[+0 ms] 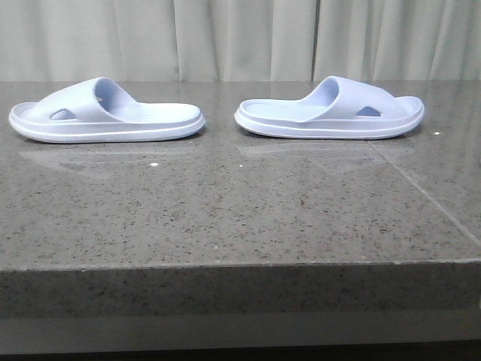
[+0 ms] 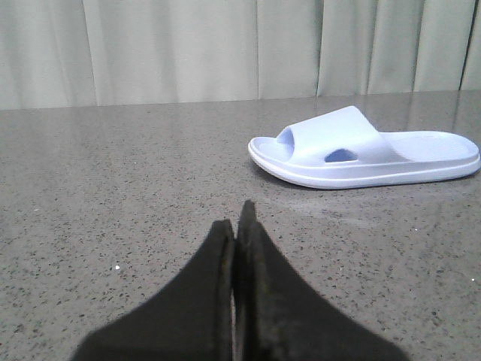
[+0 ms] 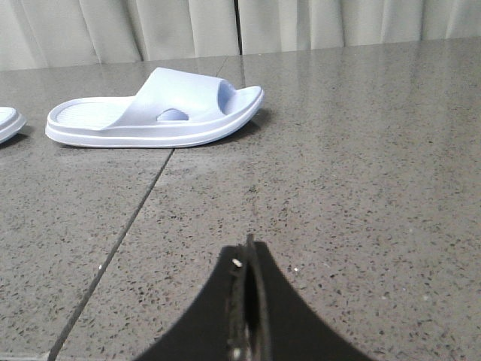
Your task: Insert blue slippers together front up
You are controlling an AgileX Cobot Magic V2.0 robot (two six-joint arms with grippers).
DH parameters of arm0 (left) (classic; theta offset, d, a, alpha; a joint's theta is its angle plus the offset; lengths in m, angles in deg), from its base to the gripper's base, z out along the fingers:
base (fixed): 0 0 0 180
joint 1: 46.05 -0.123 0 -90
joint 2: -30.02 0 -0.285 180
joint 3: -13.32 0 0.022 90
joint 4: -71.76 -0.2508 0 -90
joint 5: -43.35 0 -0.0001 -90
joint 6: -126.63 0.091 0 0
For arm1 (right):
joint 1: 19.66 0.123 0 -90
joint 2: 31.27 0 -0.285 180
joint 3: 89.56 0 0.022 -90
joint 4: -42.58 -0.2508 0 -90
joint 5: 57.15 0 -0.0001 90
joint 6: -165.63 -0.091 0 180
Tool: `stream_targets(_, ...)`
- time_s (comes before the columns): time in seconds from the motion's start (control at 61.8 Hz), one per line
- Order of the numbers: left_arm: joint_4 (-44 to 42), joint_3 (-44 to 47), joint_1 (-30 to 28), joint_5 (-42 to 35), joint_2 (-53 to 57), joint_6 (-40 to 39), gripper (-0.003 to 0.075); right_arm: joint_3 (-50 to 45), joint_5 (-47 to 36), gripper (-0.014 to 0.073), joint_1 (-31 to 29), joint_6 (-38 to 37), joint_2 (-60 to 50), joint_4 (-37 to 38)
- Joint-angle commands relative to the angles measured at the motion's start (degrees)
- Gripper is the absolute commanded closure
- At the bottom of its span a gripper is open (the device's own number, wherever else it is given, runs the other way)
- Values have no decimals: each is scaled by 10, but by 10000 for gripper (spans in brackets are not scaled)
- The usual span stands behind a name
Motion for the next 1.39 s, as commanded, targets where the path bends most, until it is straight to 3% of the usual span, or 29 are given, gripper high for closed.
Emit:
stream_targets(0.0,2,3,4,-44,11,-6,741,3,-43,701,-3,2,-9,4)
stream_targets(0.631,2,3,4,-46,11,-6,741,3,-45,701,-3,2,-9,4)
stream_targets(0.874,14,-5,4,-75,11,-6,741,15,-84,701,-3,2,-9,4)
stream_targets(1.101,11,-111,4,3,-6,-6,741,115,-4,701,-3,2,-4,32)
stream_targets(1.263,11,-203,4,81,-85,-6,741,205,89,701,-3,2,42,43)
stream_targets(1.376,11,-245,4,94,-146,-6,741,263,142,701,-3,2,100,43)
